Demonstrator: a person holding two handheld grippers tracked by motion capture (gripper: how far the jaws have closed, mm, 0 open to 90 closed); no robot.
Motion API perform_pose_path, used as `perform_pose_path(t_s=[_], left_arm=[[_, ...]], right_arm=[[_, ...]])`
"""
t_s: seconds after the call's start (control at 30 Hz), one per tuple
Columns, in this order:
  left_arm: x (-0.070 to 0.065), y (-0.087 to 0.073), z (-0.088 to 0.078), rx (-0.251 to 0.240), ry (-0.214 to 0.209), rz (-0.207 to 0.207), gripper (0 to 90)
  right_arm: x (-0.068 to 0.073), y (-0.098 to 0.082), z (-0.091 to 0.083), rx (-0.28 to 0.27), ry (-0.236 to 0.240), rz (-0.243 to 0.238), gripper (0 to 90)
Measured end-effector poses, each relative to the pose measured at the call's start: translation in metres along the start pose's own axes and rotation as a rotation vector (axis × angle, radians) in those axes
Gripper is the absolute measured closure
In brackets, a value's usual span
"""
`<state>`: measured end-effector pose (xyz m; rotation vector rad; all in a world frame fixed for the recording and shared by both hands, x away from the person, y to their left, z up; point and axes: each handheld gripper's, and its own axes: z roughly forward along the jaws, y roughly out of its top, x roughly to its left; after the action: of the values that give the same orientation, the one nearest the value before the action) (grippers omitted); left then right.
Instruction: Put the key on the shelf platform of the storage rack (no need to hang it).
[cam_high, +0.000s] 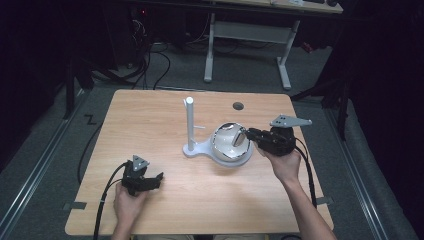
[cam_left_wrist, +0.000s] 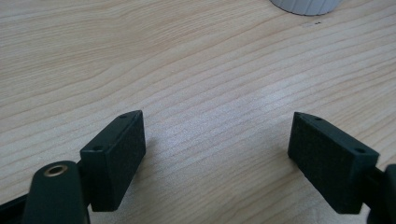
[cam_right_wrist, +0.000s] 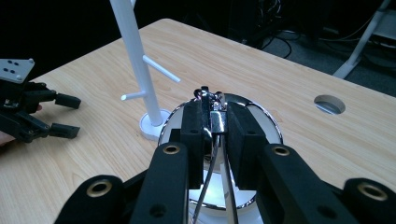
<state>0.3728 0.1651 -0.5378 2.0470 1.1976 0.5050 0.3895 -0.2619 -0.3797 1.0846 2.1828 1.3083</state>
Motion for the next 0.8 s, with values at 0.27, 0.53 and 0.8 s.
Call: perform_pose_path(t_s=[0.27, 0.53, 0.8], left_arm=[[0.000, 0.000, 0.000, 0.000, 0.001, -0.001, 19.6], [0.000, 0.000, 0.000, 0.000, 0.001, -0.001, 19.7], [0.000, 0.000, 0.000, 0.000, 0.001, -0.001, 19.8]], right_arm=[[-0.005, 0.002, 0.019, 0.037, -0.007, -0.009, 78.1], [-0.003, 0.004, 0.027, 0.057, -0.019, -0.028, 78.1], [-0.005, 0.004, 0.043, 0.077, -0.004, -0.017, 78.1]])
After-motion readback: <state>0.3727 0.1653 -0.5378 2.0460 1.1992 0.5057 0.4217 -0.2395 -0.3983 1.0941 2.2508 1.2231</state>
